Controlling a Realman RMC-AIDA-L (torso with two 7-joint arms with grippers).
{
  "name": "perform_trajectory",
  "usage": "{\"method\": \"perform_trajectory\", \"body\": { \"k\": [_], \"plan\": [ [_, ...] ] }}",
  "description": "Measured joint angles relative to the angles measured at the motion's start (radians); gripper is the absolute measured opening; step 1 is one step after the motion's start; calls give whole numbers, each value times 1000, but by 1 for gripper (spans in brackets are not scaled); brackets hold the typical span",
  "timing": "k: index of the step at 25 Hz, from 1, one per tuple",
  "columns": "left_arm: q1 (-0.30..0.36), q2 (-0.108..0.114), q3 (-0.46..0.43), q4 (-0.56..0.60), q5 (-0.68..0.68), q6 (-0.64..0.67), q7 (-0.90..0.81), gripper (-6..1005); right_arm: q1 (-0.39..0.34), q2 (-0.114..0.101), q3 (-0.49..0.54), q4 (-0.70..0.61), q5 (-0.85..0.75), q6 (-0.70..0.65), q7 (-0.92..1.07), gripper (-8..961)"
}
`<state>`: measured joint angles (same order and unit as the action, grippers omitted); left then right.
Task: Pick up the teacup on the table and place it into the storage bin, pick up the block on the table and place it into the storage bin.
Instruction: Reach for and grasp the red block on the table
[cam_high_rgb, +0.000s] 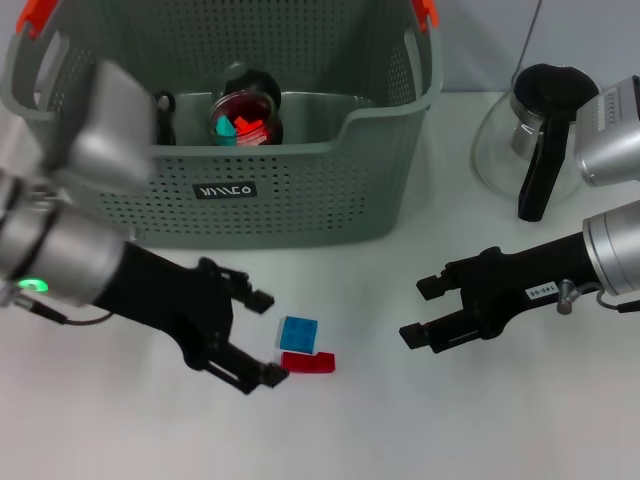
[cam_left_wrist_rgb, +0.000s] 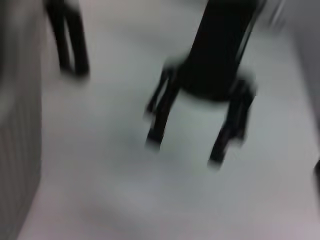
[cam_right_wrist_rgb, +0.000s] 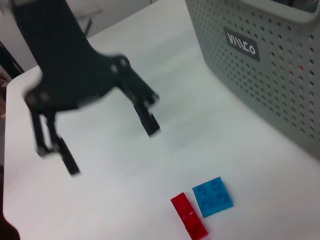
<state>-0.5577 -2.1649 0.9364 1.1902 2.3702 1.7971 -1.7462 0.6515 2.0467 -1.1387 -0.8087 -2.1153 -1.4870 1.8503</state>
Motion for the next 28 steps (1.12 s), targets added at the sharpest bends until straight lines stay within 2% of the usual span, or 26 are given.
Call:
{"method": "perform_trajectory", "body": {
  "k": [3, 5, 11, 14, 18, 23, 28],
  "plan": [
    [29, 7, -140, -37, -97, 83, 143, 937, 2, -1, -4, 1, 0, -3, -7, 853],
    [52, 19, -229, -85, -153, 143, 248, 937, 3, 2, -5, 2, 0, -10, -24, 853],
    [84, 56, -474, -229, -187, 240, 422, 936, 22, 21, -20, 5, 0, -25, -92, 853],
    [115, 52, -518, -243, -192, 248, 473, 936, 46, 33, -57, 10, -3, -16, -107, 853],
    [130, 44, -524, -254, -190, 242, 490, 936, 91, 51, -123, 26, -21, 36, -108, 853],
    [130, 39, -524, -274, -189, 236, 489, 936, 150, 62, -220, 81, -9, 152, -108, 853],
    [130, 36, -521, -291, -186, 223, 488, 936, 185, 64, -337, 135, 76, 290, -108, 853]
  ]
}}
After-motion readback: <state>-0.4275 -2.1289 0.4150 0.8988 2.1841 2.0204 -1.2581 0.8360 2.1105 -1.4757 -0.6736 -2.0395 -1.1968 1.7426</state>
